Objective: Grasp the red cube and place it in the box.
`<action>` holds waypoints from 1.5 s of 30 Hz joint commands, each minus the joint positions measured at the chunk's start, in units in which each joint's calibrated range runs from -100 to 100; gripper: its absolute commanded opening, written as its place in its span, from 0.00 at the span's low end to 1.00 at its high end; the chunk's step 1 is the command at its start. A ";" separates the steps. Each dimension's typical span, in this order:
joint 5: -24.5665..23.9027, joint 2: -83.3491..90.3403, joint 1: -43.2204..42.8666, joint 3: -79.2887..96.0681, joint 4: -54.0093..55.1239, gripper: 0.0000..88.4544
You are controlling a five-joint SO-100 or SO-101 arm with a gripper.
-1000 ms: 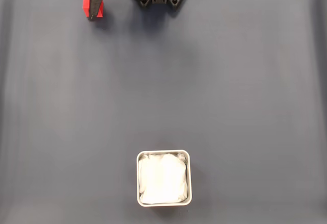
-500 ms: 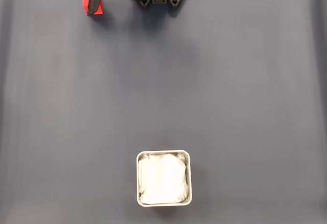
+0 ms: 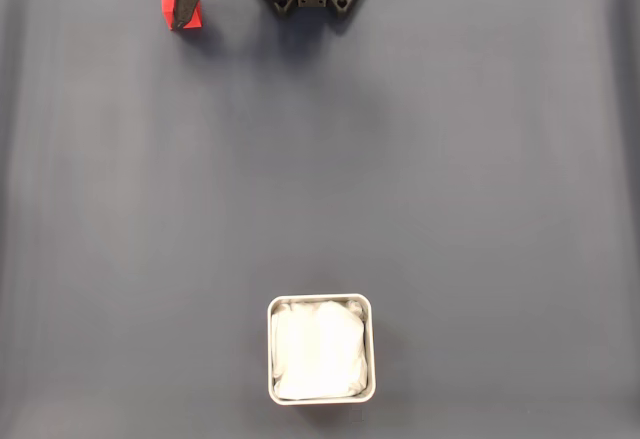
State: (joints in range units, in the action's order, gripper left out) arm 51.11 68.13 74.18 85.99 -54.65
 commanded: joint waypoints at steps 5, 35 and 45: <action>0.34 -0.88 -0.82 -5.42 0.31 0.04; 0.39 -13.45 -25.53 -32.52 0.80 0.03; 0.24 -14.14 -37.25 -37.35 1.29 0.03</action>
State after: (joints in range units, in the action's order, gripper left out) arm 51.60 54.15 39.54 51.99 -54.65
